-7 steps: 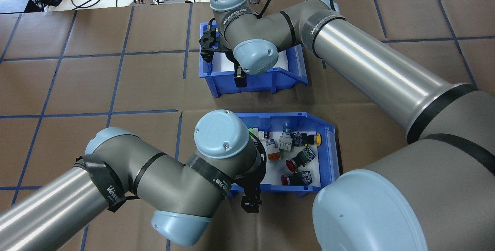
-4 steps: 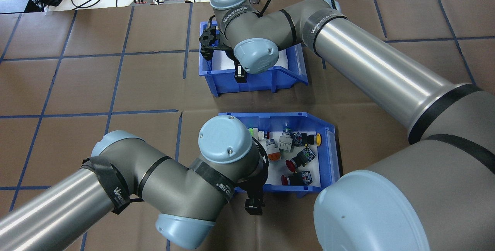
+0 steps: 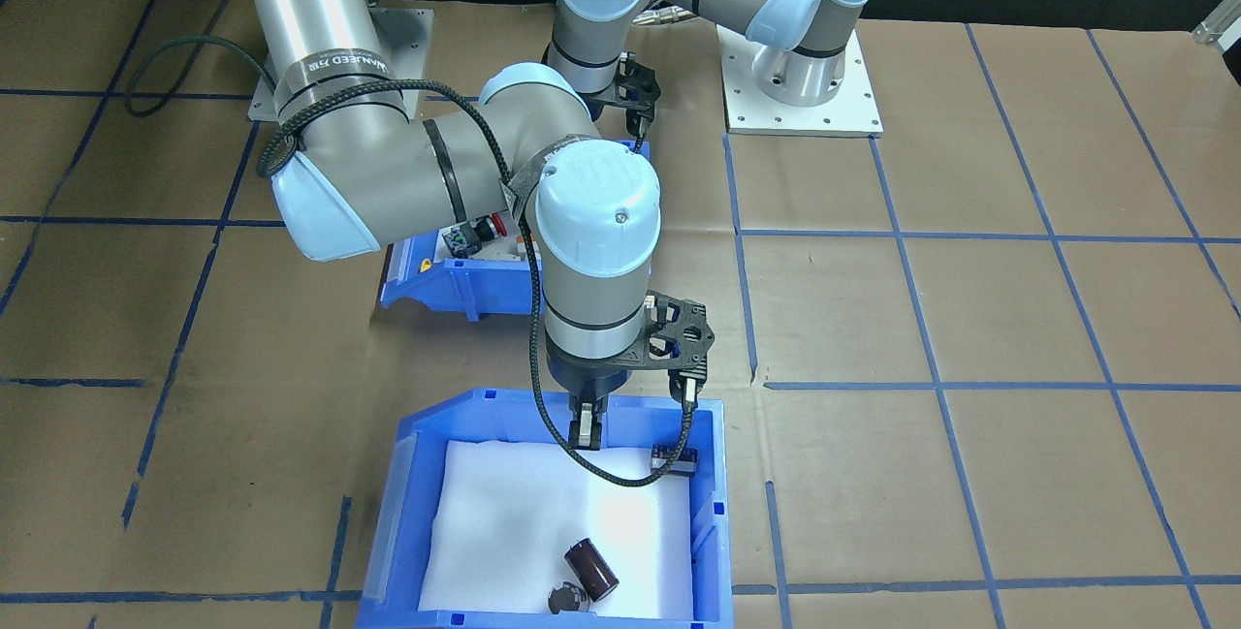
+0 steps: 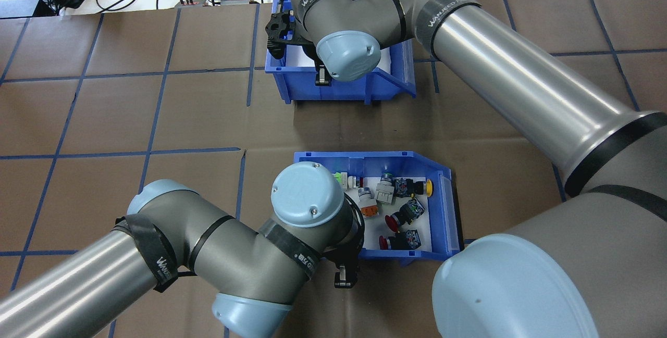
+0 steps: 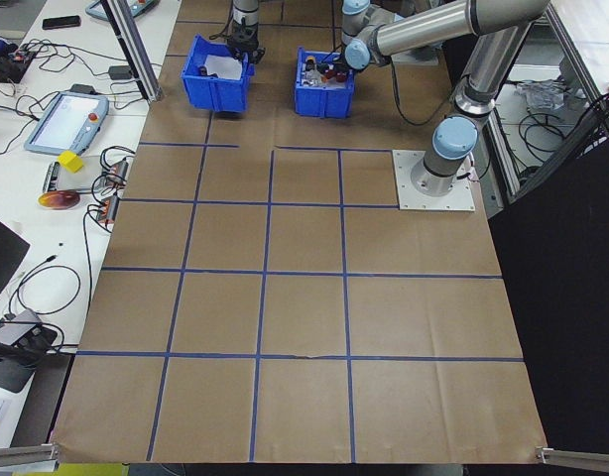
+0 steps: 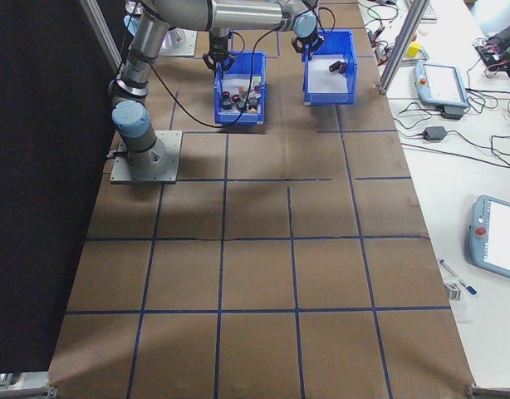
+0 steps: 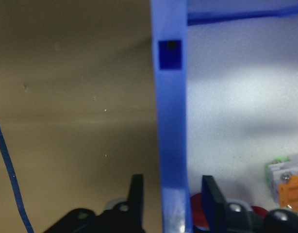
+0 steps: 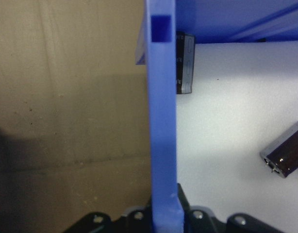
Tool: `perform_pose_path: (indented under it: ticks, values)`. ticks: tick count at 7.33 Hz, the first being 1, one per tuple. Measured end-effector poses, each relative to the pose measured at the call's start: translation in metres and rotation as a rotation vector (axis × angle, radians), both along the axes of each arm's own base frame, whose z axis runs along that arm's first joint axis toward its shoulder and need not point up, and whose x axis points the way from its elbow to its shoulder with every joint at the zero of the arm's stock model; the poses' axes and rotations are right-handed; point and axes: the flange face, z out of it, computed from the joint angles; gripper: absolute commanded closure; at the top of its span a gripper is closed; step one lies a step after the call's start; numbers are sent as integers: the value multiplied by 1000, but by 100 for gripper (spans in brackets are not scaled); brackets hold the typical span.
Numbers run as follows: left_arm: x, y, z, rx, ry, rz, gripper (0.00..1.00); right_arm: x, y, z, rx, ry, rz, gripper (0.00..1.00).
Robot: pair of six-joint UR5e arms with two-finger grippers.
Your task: Place button box in front
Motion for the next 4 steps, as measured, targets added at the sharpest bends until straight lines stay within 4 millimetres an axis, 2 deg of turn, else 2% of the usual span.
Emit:
perform_pose_path:
  ticks: [1,2,3,4]
  values:
    - [2,-1,5,-20,-13,6,100,-10,-6,1,-3,13,4,96]
    - [5,-2,15,-48,-20,9,100,-31,-16,2,-8,35,12,96]
    - [10,-2,28,-71,-22,9,100,-66,-31,9,-15,55,28,96]
    - [20,-5,42,-88,-25,2,100,-113,-44,20,-21,70,44,96]
